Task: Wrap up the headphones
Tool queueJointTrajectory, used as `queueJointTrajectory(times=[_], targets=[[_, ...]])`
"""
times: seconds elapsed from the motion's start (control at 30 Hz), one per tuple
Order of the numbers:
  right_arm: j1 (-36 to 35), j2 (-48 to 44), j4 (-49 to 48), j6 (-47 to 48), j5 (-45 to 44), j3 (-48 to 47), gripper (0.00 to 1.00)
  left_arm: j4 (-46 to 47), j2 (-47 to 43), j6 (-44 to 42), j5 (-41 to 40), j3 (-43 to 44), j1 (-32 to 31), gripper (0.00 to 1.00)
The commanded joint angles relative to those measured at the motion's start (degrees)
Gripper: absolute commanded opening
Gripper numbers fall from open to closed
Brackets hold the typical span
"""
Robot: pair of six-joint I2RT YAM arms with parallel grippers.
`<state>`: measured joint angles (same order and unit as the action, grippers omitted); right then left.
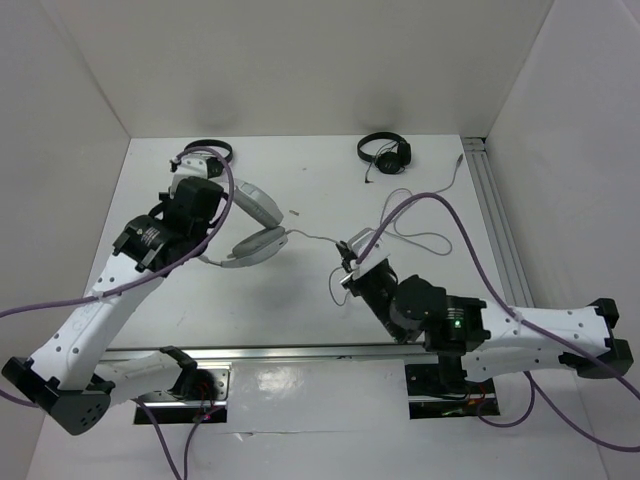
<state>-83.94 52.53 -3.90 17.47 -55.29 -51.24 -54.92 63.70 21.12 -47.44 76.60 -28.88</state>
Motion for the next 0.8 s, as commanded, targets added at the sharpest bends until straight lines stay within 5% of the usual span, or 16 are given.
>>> queueJointTrajectory(times=[0.0,0.27,0.37,0.6,0.77], targets=[[-1.0,-2.3,8.0,1.6,17.0,-5.2,0.00,7.5,-0.9,-3.1,-1.6,0.5,-0.6,0.00],[-1.0,-3.5,14.8,2.1,21.8,-11.8,0.00,12.9,-2.3,-9.7,15.9,-1.9,-0.6,0.00],[-1.0,-4.5,15.9,2.1,22.2,-12.6,0.00,11.3,-1.7,-6.8,14.8,-0.5,-0.6,0.00],[-1.0,-5.6,2.2,2.1,-0.9,-1.7,0.00,3.5,1.1,4.1,38.9,11.3,11.7,0.00],[7.4,-5.6,-6.8,-0.8,-4.0,4.8,0.00,3.8,1.6,13.6,58.7,15.5,19.6,0.00]])
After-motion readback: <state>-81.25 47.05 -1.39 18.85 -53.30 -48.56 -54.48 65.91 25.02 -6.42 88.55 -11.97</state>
